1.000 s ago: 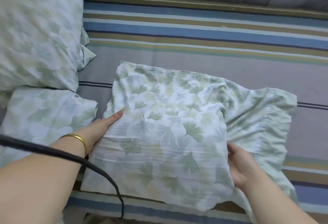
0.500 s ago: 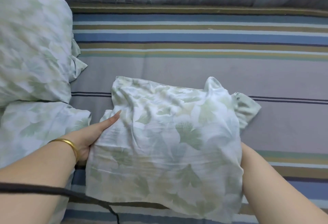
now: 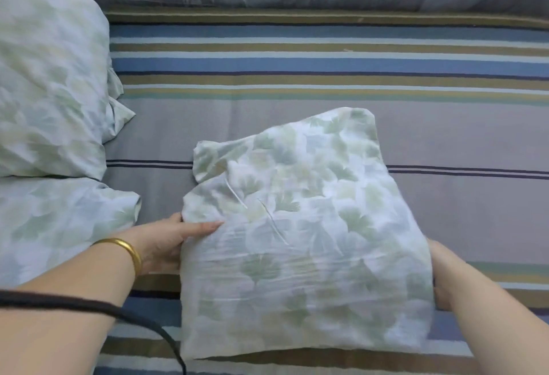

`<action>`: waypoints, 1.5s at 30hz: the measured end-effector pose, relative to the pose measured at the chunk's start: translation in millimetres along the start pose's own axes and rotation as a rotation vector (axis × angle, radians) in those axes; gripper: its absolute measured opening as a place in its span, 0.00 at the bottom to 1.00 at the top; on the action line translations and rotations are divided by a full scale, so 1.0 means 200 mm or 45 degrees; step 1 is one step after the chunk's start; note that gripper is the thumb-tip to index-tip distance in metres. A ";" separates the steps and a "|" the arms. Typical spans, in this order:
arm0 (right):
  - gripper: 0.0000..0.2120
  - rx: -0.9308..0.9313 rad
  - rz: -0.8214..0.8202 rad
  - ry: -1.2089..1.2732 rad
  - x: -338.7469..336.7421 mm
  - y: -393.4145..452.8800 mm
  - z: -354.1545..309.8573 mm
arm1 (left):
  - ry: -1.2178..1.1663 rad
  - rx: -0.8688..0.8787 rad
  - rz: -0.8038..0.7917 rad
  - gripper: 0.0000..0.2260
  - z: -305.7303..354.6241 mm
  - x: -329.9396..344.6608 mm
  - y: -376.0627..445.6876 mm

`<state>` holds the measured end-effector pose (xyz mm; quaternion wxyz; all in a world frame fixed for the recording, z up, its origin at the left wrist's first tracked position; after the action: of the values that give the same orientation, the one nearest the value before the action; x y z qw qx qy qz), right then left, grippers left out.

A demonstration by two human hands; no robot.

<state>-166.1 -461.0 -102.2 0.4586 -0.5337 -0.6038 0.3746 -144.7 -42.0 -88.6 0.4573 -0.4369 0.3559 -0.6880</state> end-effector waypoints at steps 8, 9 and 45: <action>0.30 -0.283 0.173 -0.095 0.05 0.01 -0.40 | -0.198 0.319 0.274 0.27 0.21 -0.01 0.21; 0.31 -0.301 0.115 -0.163 0.09 0.03 -0.47 | -0.172 0.396 0.376 0.25 0.23 -0.01 0.23; 0.35 0.328 0.083 -2.353 0.34 0.03 -0.56 | 1.841 -0.597 -0.075 0.21 0.34 0.46 0.24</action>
<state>-57.9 -397.3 -63.1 -0.1587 0.0144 -0.6675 0.7274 -84.7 -150.5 -81.3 -0.0131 0.0275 0.6920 -0.7213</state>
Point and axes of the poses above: each hand's wrist, its own y-axis towards the middle knuckle, its own x-axis out of the palm, z = x × y, the point moved 2 cm from there along y, towards the middle knuckle, and after that the axes turned 15 degrees about -z, right-handed, at the moved point
